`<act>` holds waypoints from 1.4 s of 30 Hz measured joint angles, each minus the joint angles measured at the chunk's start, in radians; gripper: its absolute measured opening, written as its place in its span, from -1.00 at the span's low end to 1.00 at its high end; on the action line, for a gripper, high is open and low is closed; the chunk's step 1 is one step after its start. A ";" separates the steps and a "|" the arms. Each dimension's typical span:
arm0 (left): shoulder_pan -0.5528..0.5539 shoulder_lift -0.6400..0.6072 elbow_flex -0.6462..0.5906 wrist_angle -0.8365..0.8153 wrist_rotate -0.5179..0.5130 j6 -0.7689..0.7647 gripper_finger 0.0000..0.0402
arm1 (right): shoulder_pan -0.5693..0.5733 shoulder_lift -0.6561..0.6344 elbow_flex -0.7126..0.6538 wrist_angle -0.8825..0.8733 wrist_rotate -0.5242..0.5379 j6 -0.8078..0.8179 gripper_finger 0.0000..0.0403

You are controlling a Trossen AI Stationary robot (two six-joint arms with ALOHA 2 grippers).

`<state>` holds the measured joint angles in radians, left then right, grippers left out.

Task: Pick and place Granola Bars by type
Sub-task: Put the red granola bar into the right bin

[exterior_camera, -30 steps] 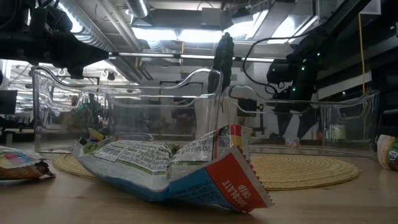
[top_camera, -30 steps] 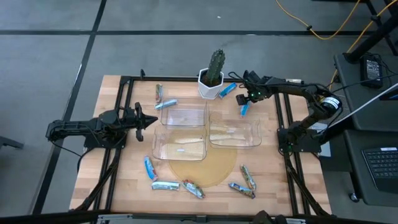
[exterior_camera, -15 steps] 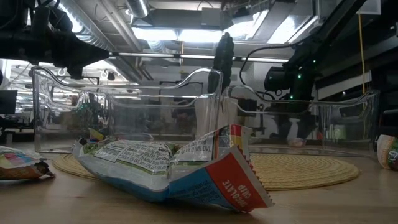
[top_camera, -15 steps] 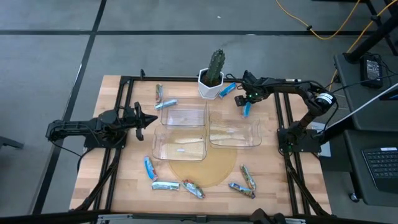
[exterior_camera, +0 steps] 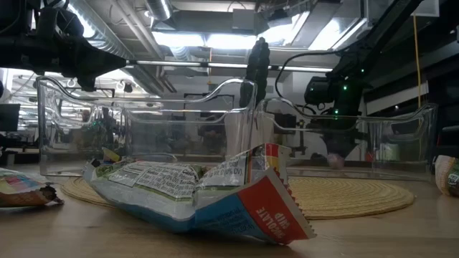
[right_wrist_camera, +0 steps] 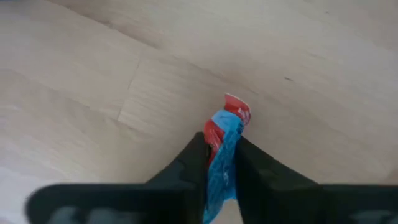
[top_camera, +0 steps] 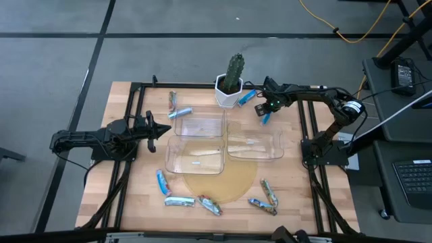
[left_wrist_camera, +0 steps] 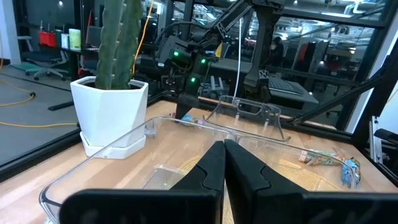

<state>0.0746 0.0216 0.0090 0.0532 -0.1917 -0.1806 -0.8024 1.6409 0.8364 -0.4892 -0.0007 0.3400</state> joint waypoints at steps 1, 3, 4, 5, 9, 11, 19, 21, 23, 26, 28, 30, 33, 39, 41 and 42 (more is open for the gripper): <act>0.000 0.000 0.000 0.000 0.000 0.000 -0.99 | 0.000 0.000 0.000 -0.001 -0.007 -0.006 -0.79; 0.000 0.000 0.000 0.000 0.001 0.000 -0.99 | 0.000 -0.010 0.000 -0.014 -0.023 -0.011 -0.81; 0.000 0.000 0.000 0.000 0.001 0.000 -0.99 | 0.000 -0.020 0.000 -0.021 -0.025 -0.012 -0.81; 0.000 0.000 0.000 0.000 0.002 0.000 -0.99 | 0.000 -0.034 0.000 -0.024 -0.028 -0.012 -0.79; 0.000 0.000 0.000 0.000 0.002 0.000 -0.99 | -0.001 -0.112 0.018 -0.071 -0.027 -0.036 -0.75; 0.000 0.000 0.000 0.000 0.002 0.000 -0.99 | -0.001 -0.159 0.050 -0.116 -0.024 -0.063 -0.77; 0.000 0.000 0.000 0.000 0.002 0.001 -0.99 | -0.001 -0.363 0.199 -0.325 -0.021 -0.141 -0.81; 0.000 0.000 0.000 0.000 0.002 0.001 -0.99 | -0.001 -0.408 0.216 -0.340 -0.020 -0.143 -0.79; 0.000 0.000 0.000 0.000 0.002 0.001 -0.99 | -0.001 -0.452 0.223 -0.347 -0.020 -0.149 -0.78; 0.000 0.000 0.000 0.000 0.002 0.002 -0.99 | -0.001 -0.503 0.223 -0.363 -0.020 -0.167 -0.80; 0.000 0.000 0.000 0.000 0.002 0.002 -0.99 | -0.001 -0.529 0.223 -0.375 -0.023 -0.168 -0.82; 0.000 0.000 0.000 -0.001 0.002 0.002 -0.99 | -0.001 -0.554 0.223 -0.385 -0.044 -0.176 -0.81; 0.000 0.000 0.000 -0.001 0.002 0.002 -0.99 | 0.002 -0.591 0.223 -0.386 -0.110 -0.188 -0.79; 0.000 0.000 0.000 -0.001 0.002 0.002 -0.99 | 0.051 -0.673 0.230 -0.389 -0.274 -0.220 -0.81; 0.000 0.000 0.000 -0.001 0.002 0.002 -0.99 | 0.084 -0.687 0.257 -0.388 -0.328 -0.237 -0.82; 0.000 0.000 0.000 -0.001 0.002 0.002 -0.99 | 0.103 -0.690 0.280 -0.389 -0.341 -0.238 -0.81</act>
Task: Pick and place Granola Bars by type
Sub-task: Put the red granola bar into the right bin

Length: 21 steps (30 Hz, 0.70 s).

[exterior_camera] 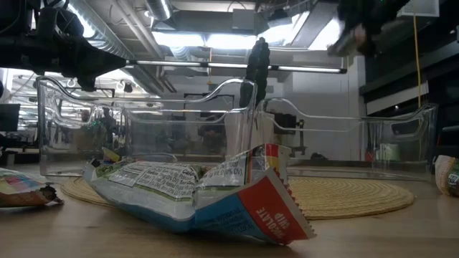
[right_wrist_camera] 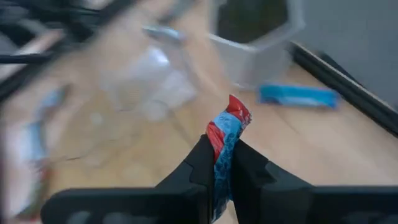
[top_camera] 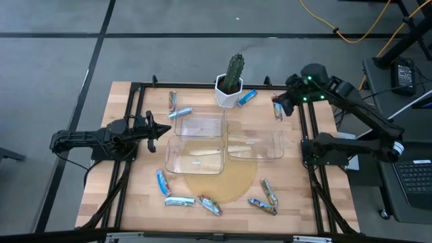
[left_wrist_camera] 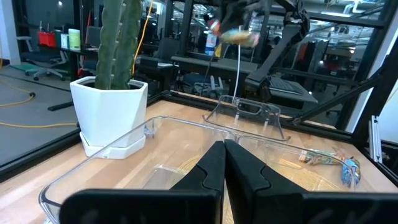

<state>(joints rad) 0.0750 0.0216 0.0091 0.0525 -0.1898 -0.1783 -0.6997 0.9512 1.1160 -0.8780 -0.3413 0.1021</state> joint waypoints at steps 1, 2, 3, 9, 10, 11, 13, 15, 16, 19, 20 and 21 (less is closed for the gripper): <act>0.000 0.000 0.000 0.000 0.000 0.000 -0.99 | 0.020 0.000 0.029 0.000 0.000 0.001 -0.81; 0.000 0.000 0.000 0.000 -0.002 0.000 -0.99 | 0.040 0.001 0.061 0.000 0.000 0.002 -0.80; 0.000 0.000 0.000 0.000 -0.003 0.000 -0.99 | 0.060 0.005 0.095 -0.002 0.005 0.002 -0.80; 0.000 0.000 0.000 0.000 -0.013 0.000 -0.99 | 0.155 0.024 0.274 0.000 0.064 -0.033 -0.82; 0.000 0.000 0.000 0.000 -0.020 0.001 -0.99 | 0.171 0.028 0.293 -0.002 0.072 -0.034 -0.82; 0.000 0.000 0.000 0.000 -0.027 0.000 -0.99 | 0.188 0.032 0.309 -0.001 0.081 -0.034 -0.81; 0.000 0.000 0.000 0.000 -0.037 0.000 -0.99 | 0.224 0.041 0.328 -0.001 0.085 -0.035 -0.80; 0.000 0.000 0.000 0.000 -0.037 0.000 -0.99 | 0.258 0.052 0.336 -0.001 0.088 -0.038 -0.80; 0.000 0.000 0.000 0.000 -0.037 0.000 -0.99 | 0.275 0.058 0.336 -0.003 0.093 -0.044 -0.80; 0.000 0.000 0.000 0.000 -0.037 -0.001 -0.99 | 0.329 0.084 0.336 -0.019 0.100 -0.076 -0.81; 0.000 0.000 0.000 0.000 -0.037 -0.001 -0.99 | 0.348 0.095 0.336 -0.023 0.100 -0.085 -0.81; 0.000 0.000 0.000 0.000 -0.037 -0.002 -0.99 | 0.366 0.107 0.336 -0.027 0.104 -0.095 -0.82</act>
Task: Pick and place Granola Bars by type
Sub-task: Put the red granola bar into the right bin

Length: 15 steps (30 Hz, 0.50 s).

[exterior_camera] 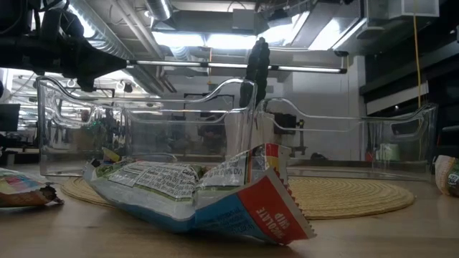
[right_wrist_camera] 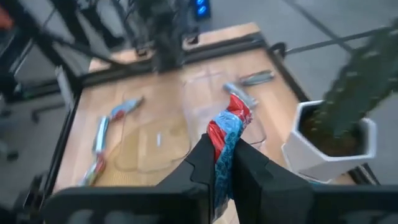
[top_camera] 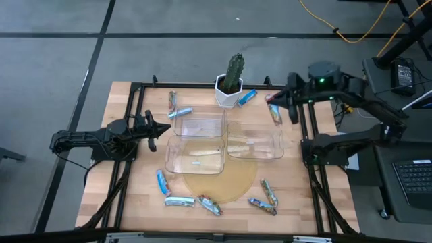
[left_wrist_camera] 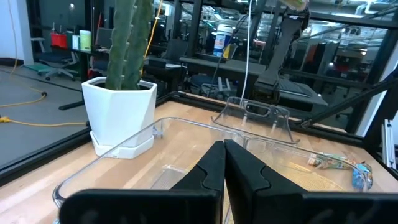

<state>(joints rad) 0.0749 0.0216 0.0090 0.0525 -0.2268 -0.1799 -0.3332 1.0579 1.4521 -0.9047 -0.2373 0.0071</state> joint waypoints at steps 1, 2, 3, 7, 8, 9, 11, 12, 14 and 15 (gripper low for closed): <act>0.000 0.000 0.000 0.000 0.000 0.000 -0.99 | 0.019 0.012 0.000 -0.001 0.007 -0.011 -0.81; 0.000 0.000 0.000 0.000 0.000 0.000 -0.99 | 0.037 0.024 0.000 0.000 0.016 -0.017 -0.81; 0.000 0.000 0.000 0.000 0.000 0.000 -0.99 | 0.054 0.037 0.000 -0.001 0.023 -0.023 -0.80; 0.000 0.000 0.000 0.000 0.000 0.000 -0.99 | 0.106 0.090 0.000 -0.014 0.037 -0.068 -0.80; 0.000 0.000 0.000 0.000 0.000 0.000 -0.99 | 0.113 0.102 0.000 -0.021 0.037 -0.076 -0.80; 0.000 0.000 0.000 0.000 0.000 0.000 -0.99 | 0.120 0.115 0.000 -0.028 0.037 -0.087 -0.81; 0.000 0.000 0.000 0.000 0.000 0.000 -0.99 | 0.130 0.139 0.000 -0.045 0.037 -0.099 -0.82; 0.000 0.000 0.000 0.000 0.000 0.000 -0.99 | 0.135 0.150 0.000 -0.057 0.037 -0.103 -0.82; 0.000 0.000 0.000 0.000 0.000 0.000 -0.99 | 0.143 0.168 0.000 -0.073 0.037 -0.115 -0.81; 0.000 0.000 0.000 0.000 0.000 0.000 -0.99 | 0.148 0.179 0.000 -0.078 0.037 -0.118 -0.80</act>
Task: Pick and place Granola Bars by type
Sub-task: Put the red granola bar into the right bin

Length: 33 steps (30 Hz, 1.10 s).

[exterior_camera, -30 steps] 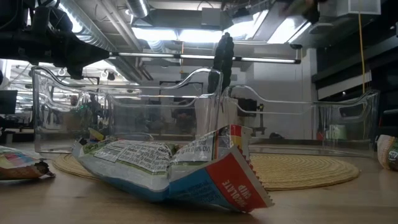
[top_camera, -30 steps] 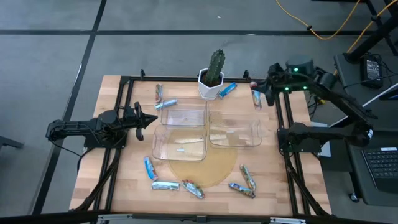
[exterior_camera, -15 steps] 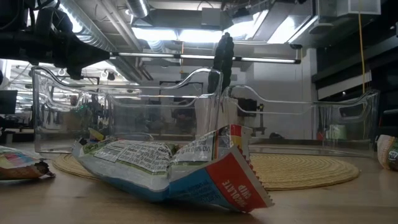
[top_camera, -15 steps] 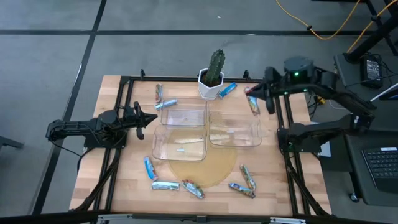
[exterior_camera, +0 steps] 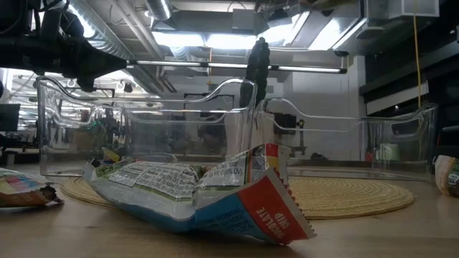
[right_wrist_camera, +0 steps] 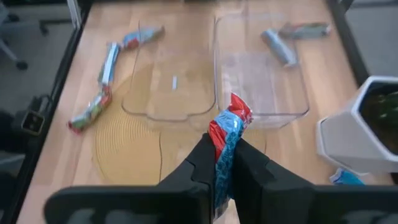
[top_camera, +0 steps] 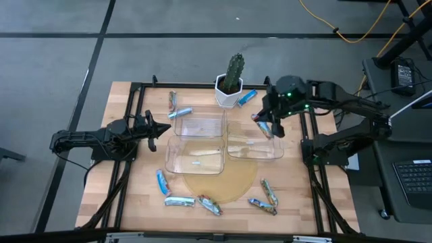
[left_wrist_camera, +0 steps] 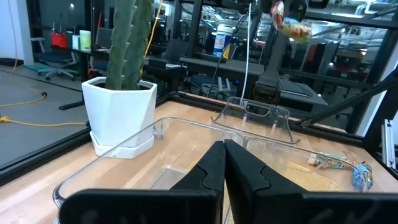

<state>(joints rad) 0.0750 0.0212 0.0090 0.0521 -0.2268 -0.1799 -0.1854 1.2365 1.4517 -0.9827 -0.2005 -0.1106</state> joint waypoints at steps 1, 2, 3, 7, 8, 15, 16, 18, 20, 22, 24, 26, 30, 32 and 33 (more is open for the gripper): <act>0.000 0.000 0.000 0.000 0.000 0.000 -0.99 | 0.004 0.009 0.000 -0.002 0.000 -0.002 -0.79; 0.000 0.000 0.000 0.000 0.000 0.000 -0.99 | 0.008 0.018 -0.001 -0.002 0.000 -0.004 -0.78; 0.000 0.000 0.000 0.000 0.000 0.000 -0.99 | 0.012 0.026 -0.005 0.000 0.000 -0.006 -0.78; 0.000 0.000 0.000 0.000 0.000 0.000 -0.99 | 0.030 0.039 -0.092 0.035 -0.001 -0.024 -0.82; 0.000 0.000 0.000 0.000 0.000 0.000 -0.99 | 0.034 0.040 -0.124 0.048 -0.001 -0.023 -0.83; 0.000 0.000 0.000 0.000 0.003 0.000 -0.99 | 0.045 0.040 -0.350 0.202 -0.003 0.006 -0.78; 0.000 0.000 0.000 0.000 0.003 0.000 -0.99 | 0.045 0.040 -0.377 0.220 -0.002 0.010 -0.78; 0.000 0.000 0.000 0.000 0.003 0.000 -0.99 | 0.045 0.040 -0.421 0.245 -0.002 0.023 -0.81; 0.000 0.000 0.000 0.000 0.003 0.000 -0.99 | 0.045 0.040 -0.460 0.273 -0.002 0.023 -0.84; 0.000 0.000 0.000 0.000 0.003 0.000 -0.99 | 0.045 0.040 -0.491 0.292 -0.002 0.024 -0.85; 0.000 0.000 0.000 0.000 0.003 0.000 -0.99 | 0.045 0.040 -0.515 0.308 -0.002 0.029 -0.84; 0.000 0.000 0.000 0.000 0.003 0.000 -0.99 | 0.045 0.040 -0.538 0.324 -0.002 0.030 -0.81; 0.000 0.000 0.000 0.000 0.003 0.000 -0.99 | 0.045 0.040 -0.569 0.344 0.002 0.031 -0.79; 0.000 0.000 0.000 0.000 0.001 0.000 -0.99 | 0.045 0.040 -0.585 0.346 0.018 0.030 -0.82; 0.000 0.000 0.000 0.000 0.001 0.001 -0.99 | 0.045 0.040 -0.592 0.348 0.024 0.030 -0.83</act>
<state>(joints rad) 0.0749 0.0212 0.0090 0.0521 -0.2260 -0.1792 -0.1407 1.2762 0.8596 -0.6345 -0.1766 -0.0803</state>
